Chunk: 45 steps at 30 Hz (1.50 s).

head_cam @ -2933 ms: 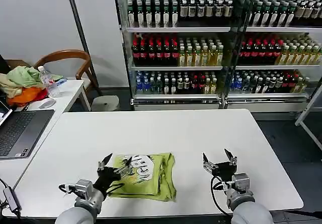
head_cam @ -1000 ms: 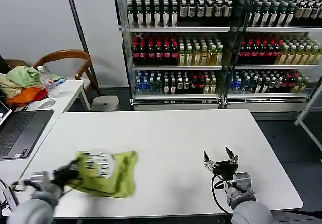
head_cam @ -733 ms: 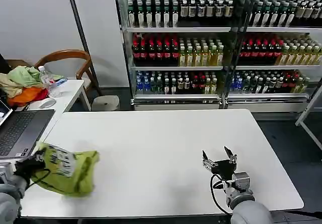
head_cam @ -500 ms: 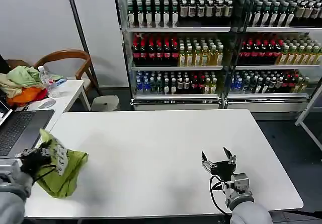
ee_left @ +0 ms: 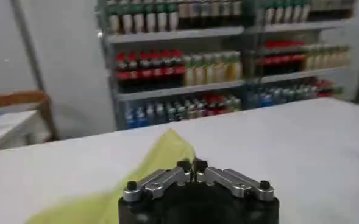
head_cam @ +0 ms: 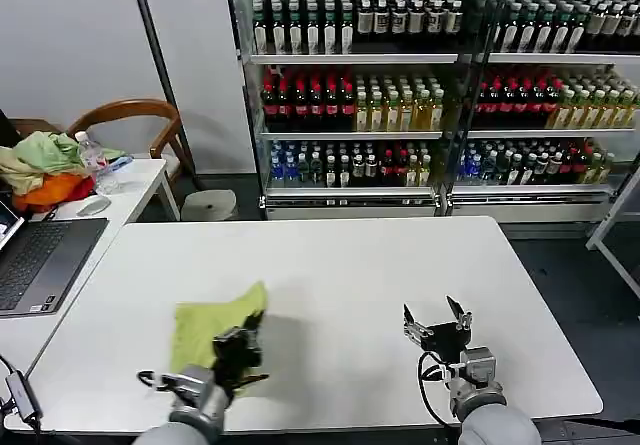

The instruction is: Fold and organize the clothes.

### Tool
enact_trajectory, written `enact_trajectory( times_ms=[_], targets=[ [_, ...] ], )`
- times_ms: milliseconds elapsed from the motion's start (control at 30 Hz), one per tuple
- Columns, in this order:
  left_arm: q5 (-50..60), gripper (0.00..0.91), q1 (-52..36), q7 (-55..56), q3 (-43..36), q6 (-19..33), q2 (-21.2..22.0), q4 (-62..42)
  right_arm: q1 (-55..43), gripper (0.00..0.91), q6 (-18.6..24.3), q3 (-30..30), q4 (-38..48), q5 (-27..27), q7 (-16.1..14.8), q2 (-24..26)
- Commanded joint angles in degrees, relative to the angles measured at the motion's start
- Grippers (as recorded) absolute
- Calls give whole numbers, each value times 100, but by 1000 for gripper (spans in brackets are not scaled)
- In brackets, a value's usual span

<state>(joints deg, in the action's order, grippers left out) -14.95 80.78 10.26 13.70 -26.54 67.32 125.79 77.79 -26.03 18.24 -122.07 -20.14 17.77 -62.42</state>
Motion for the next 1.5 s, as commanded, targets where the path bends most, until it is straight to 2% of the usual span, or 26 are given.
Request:
enact_trajectory(
  times_ms=[33,167,200,233,333,433,633,767,967,1033,1167,1333,1500],
  targets=[
    [674,50,-740,-130,-1360,232,776,-473,-69,907,-30,9,-11,11,20,-6],
    [454,50,-1017,-98,-1247,251,780,-710,-95,907,-66,40,-58,6,27,5],
    [340,232,-1123,-53,-1181,251,819,-817,-98,907,-69,52,-63,7,31,-7],
    [291,907,-1192,-21,-1153,247,834,-884,-100,907,-71,53,-67,7,34,-9],
    [-48,907,-1374,196,-1109,326,870,-1083,-121,907,-79,47,-92,9,26,-21],
    [-355,907,-1331,180,-1097,675,815,-1015,-174,907,-81,31,-88,11,15,-39],
    [-341,907,-963,-6,-875,1117,571,-334,-355,907,-57,-66,50,37,-56,-94],
    [-299,907,-541,-125,24,1211,78,1,-515,907,-10,-272,242,34,-92,-151],
    [-355,907,-15,-232,1755,1365,-635,-356,-817,907,117,-819,540,-51,-377,-406],
    [-493,907,67,-231,2148,1311,-750,-453,-866,907,30,-991,553,-389,-431,-444],
    [-623,907,181,-219,2551,1194,-844,-548,-927,907,-717,-1271,407,-1712,-423,-430],
    [-586,907,171,-186,2438,1102,-715,-583,-1076,907,-740,-1507,563,-2452,-400,-366],
    [-490,907,123,-169,2227,1098,-580,-636,-1170,907,-733,-1681,1034,-2859,-457,-390]
  ],
)
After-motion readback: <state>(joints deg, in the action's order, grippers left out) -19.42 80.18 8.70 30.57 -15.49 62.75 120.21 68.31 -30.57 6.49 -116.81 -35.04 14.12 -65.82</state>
